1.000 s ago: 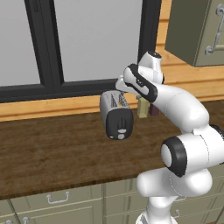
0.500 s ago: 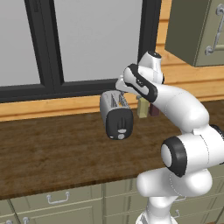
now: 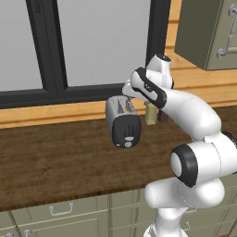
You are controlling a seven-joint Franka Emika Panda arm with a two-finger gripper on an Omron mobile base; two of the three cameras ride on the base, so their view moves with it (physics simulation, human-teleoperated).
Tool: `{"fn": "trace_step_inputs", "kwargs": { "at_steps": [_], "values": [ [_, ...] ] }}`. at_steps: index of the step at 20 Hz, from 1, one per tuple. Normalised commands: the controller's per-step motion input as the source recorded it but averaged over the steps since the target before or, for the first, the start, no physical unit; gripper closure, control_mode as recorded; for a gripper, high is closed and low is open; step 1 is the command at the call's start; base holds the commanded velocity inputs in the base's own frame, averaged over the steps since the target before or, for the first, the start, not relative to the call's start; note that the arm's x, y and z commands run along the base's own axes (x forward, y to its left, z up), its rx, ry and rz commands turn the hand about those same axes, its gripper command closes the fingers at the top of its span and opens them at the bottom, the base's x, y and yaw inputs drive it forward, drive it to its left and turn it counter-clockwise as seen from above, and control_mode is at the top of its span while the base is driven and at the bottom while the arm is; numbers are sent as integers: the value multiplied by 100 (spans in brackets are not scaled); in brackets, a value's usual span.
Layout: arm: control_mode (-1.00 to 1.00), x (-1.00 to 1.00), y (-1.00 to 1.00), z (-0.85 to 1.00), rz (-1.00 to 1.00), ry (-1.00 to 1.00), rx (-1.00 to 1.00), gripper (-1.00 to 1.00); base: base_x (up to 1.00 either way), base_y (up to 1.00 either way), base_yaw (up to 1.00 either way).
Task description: Start the toaster. Once the lever pops up, take the bread to the plate on the dining counter.
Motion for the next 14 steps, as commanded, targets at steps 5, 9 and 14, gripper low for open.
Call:
{"fn": "trace_step_inputs", "kwargs": {
  "at_steps": [5,9,14],
  "values": [
    [-100,0,0,0,0,0,0,-100,0,0,0],
    [-100,0,0,0,0,0,0,-100,0,0,0],
    [-100,0,0,0,0,0,0,-100,0,0,0]
  ]
}}
